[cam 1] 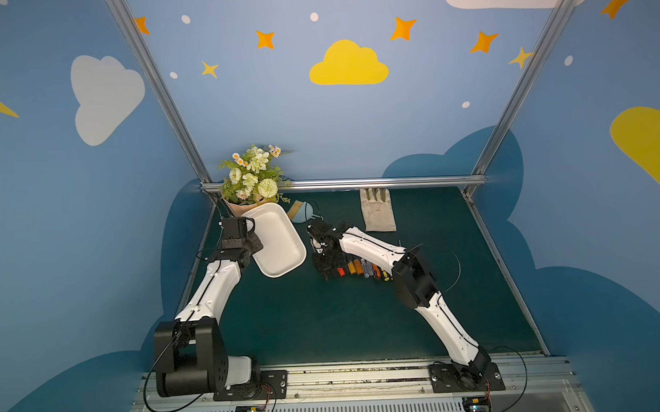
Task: Take out the screwdriver from the storage box
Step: Place the screwdriver at the center of the board.
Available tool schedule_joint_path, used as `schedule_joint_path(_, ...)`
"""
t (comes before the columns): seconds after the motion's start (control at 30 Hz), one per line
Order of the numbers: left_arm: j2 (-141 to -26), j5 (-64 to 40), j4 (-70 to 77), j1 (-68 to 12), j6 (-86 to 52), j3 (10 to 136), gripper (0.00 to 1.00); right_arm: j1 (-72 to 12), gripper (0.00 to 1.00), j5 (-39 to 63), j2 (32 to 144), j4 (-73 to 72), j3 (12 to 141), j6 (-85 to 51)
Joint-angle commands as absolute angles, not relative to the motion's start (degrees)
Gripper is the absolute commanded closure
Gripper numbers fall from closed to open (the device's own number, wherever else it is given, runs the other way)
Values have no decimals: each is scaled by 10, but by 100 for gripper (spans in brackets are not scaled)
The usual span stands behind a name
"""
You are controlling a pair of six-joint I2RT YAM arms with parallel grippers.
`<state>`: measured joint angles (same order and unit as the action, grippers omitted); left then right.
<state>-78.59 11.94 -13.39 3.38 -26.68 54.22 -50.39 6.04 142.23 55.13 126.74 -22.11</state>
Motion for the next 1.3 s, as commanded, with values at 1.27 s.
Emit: schedule_joint_path(1.27, -778, 105, -134, 37, -283, 550, 98, -490, 74, 49, 1487, 651, 1338, -221)
